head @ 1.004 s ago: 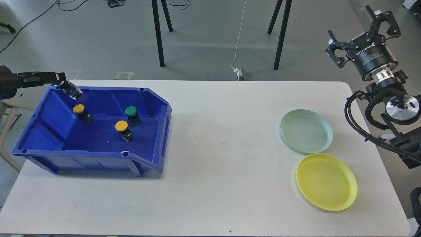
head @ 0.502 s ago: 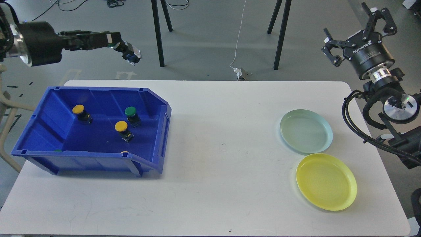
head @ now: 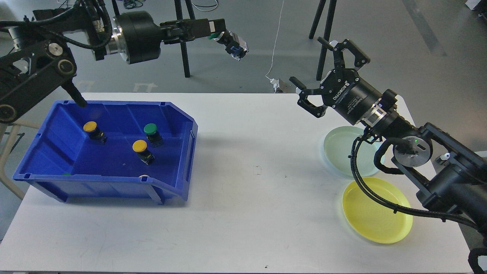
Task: Pass button and place on color plate
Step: 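Extend the left gripper toward the right gripper as the right reaches in, then take the green button with the right gripper and carry it over the pale green plate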
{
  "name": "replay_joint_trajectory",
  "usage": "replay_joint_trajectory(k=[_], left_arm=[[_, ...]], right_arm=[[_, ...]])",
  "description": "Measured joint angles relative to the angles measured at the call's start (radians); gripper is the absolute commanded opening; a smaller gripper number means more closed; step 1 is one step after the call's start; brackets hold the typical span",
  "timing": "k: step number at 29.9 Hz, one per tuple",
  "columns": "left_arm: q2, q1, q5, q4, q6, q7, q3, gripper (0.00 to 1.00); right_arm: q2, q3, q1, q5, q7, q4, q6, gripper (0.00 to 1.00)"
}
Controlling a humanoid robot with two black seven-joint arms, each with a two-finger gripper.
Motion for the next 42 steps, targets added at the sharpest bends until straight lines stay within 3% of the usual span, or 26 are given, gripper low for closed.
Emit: replay_joint_trajectory(k=[2,18,34,42], left_arm=[[-0.017,0.003,-0.004,0.003,0.005,0.004,0.000,0.10],[-0.067,0.005,-0.008,0.014,0.014,0.023,-0.001,0.11],[-0.060,0.003,-0.006,0.009,0.009,0.030,-0.001,0.11],[-0.060,0.003,-0.005,0.011,0.007,0.030,-0.001,0.11]], right_arm=[[0.025,-0.010,0.011,-0.021,0.001,-0.003,-0.002,0.91],[0.174,-0.013,0.054,-0.110,0.031,-0.064,-0.029,0.89],[0.211,-0.004,0.078,-0.109,0.035,-0.077,-0.042,0.27],[0.215,-0.002,0.079,-0.108,0.036,-0.079,-0.047,0.14]])
